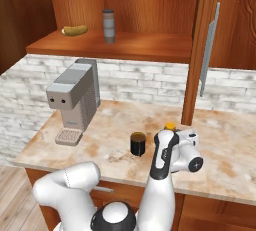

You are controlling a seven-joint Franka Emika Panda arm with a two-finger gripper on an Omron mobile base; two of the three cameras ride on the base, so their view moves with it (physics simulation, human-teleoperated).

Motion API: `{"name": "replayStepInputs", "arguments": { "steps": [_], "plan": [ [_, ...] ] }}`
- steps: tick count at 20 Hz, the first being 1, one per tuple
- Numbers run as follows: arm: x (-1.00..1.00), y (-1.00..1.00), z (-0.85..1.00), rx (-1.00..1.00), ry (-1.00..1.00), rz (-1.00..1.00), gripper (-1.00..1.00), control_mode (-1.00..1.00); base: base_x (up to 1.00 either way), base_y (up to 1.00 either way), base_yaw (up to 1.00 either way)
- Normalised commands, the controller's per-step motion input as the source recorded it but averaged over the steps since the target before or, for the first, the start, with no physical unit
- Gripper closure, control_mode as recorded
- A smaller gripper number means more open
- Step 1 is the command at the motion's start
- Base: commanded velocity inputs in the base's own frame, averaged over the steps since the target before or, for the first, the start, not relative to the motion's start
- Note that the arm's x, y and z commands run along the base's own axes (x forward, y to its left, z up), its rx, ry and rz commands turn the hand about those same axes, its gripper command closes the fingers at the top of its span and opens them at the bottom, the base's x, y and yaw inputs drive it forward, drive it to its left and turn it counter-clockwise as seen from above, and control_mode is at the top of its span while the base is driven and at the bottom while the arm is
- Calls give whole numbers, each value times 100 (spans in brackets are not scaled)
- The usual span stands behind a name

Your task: Pick the cinnamon and honey bottle from the cabinet and place them next to the mug.

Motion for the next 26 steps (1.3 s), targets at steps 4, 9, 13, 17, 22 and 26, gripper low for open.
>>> {"name": "replayStepInputs", "arguments": {
  "steps": [4, 9, 13, 17, 22, 26],
  "plan": [
    [0, -5, -38, -1, 0, 0, -100, -100, 0, 0, 0],
    [-3, -8, -27, 0, 0, 0, -100, -100, 0, 0, 0],
    [-45, 0, 0, 0, -1, 0, -100, -100, 0, 0, 0],
    [-85, 0, 11, 1, -2, -2, -100, -100, 0, 0, 0],
    [-75, 15, 26, 0, 0, -1, -100, -100, 0, 0, 0],
    [-69, 60, 42, 0, -3, 0, -100, -100, 0, 0, 0]
  ]
}}
